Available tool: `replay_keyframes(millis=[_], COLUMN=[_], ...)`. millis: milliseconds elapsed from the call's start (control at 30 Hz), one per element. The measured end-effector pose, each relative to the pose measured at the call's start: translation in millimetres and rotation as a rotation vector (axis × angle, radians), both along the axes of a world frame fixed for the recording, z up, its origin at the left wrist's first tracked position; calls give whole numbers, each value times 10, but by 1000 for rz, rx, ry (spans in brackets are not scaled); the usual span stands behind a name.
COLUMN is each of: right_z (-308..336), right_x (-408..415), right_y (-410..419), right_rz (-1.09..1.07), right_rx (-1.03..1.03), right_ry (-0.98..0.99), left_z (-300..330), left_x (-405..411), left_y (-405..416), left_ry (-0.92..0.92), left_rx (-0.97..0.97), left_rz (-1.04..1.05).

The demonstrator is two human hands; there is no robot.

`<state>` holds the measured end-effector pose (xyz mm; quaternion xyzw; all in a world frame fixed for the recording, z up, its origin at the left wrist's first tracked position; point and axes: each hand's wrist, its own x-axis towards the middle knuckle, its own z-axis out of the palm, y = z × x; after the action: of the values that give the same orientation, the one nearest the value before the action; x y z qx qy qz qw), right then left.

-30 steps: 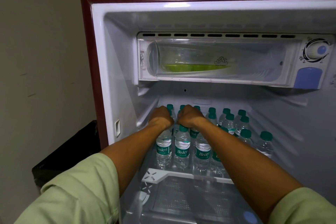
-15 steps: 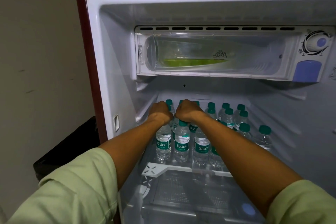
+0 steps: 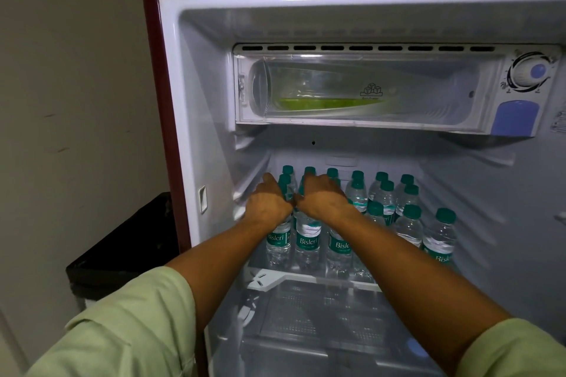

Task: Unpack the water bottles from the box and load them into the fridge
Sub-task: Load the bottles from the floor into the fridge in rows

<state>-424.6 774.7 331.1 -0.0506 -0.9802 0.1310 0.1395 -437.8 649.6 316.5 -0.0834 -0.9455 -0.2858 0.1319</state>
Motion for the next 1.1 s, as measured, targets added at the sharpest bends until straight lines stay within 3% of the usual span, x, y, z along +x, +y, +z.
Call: replay_keyframes(millis=[467, 1100], right_z=[-19, 70], right_x=[-34, 101], right_y=[-77, -32], right_rz=[2, 12], right_rx=[-81, -47], right_ry=[-3, -46], left_z=[152, 131], left_x=[31, 73], left_y=[-69, -131], left_ry=[-47, 47], left_rx=[-211, -184], left_rz=[10, -33])
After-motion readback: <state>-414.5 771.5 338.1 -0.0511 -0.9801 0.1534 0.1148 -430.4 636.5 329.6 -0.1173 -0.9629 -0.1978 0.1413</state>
